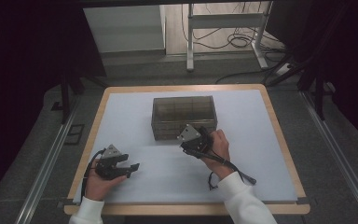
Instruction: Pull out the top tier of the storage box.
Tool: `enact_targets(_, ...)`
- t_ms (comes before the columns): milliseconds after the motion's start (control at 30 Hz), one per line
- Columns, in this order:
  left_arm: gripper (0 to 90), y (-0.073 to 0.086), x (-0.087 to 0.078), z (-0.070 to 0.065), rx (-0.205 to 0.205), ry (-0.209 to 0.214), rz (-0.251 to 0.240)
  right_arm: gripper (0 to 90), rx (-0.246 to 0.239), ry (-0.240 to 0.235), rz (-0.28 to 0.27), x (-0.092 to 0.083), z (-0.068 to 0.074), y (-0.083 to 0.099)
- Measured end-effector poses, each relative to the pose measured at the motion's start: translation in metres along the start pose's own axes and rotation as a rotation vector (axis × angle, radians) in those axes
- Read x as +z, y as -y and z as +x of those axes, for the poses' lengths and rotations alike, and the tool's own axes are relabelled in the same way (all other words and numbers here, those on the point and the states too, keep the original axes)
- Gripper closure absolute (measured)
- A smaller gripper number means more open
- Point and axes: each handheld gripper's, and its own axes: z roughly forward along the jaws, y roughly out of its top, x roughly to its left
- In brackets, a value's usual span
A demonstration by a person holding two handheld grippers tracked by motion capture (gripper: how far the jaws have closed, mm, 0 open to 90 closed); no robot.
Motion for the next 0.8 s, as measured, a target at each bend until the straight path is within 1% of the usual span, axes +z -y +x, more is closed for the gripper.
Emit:
enact_targets(100, 34.2, 0.000, 0.000, 0.000, 0.001, 0.000, 0.001, 48.6, 0.000, 0.001, 0.001, 0.001, 0.001, -0.001)
enact_targets(333, 34.2, 0.000, -0.001, 0.000, 0.007, 0.000, 0.000, 50.0, -0.026, 0.014, 0.006, 0.003, 0.003, -0.006)
enact_targets(367, 34.2, 0.000, -0.001, 0.000, 0.007, 0.000, 0.000, 50.0, -0.026, 0.014, 0.006, 0.003, 0.003, -0.006)
enact_targets(400, 34.2, 0.000, -0.001, 0.000, 0.003, 0.000, -0.001, 50.3, -0.038, 0.018, 0.008, 0.004, 0.004, -0.007)
enact_targets(633, 34.2, 0.000, -0.001, 0.000, 0.003, -0.001, -0.004, 52.2, -0.056, 0.021, 0.013, 0.008, 0.008, -0.010)
enact_targets(800, 34.1, 0.000, -0.001, 0.000, 0.001, 0.000, -0.007, 53.8, -0.078, 0.044, 0.016, 0.013, 0.011, -0.010)
